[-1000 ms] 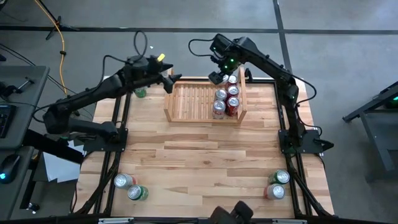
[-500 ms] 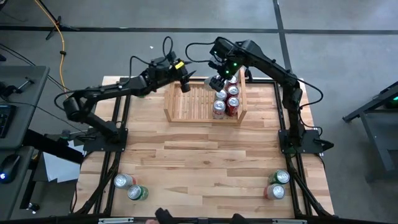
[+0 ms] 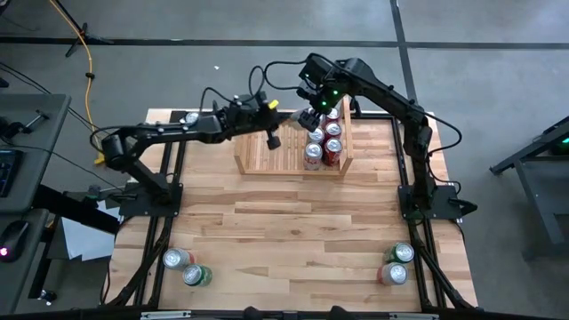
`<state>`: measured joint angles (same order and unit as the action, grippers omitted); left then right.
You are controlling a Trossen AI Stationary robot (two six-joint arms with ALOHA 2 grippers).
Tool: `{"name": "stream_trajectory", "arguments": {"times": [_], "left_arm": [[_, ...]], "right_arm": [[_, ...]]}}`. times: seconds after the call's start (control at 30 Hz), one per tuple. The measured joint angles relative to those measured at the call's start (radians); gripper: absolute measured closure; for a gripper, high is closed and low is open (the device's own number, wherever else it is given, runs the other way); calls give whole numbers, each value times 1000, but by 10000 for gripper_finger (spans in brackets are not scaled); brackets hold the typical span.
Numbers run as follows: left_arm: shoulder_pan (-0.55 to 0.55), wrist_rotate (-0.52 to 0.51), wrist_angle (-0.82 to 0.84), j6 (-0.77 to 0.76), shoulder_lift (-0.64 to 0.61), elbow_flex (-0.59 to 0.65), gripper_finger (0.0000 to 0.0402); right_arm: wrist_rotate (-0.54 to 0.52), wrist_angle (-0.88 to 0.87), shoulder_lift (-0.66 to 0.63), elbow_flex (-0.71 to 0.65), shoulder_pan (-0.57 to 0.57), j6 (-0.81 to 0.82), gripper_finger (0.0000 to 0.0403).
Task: Place canned beverage on shelf
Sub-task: Put the red-silver soda can aligned with the other red-silver soda can on the shelf
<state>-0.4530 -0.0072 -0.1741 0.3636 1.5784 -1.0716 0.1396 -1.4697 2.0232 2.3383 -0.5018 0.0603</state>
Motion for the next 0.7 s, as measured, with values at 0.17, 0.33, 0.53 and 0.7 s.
{"name": "stream_trajectory", "arguments": {"times": [0.17,0.33,0.53,0.7], "left_arm": [[31,-35,-28,-45,51,1,401],[48,-35,-35,-80,75,0,401],[55,-43,-36,-99,78,0,401],[57,-28,-53,-112,76,3,401]], "right_arm": [[7,-12,0,-1,-1,7,96],[7,-15,0,-2,0,7,96],[12,-14,0,-2,0,2,98],[17,-13,0,-2,-2,-2,98]]}}
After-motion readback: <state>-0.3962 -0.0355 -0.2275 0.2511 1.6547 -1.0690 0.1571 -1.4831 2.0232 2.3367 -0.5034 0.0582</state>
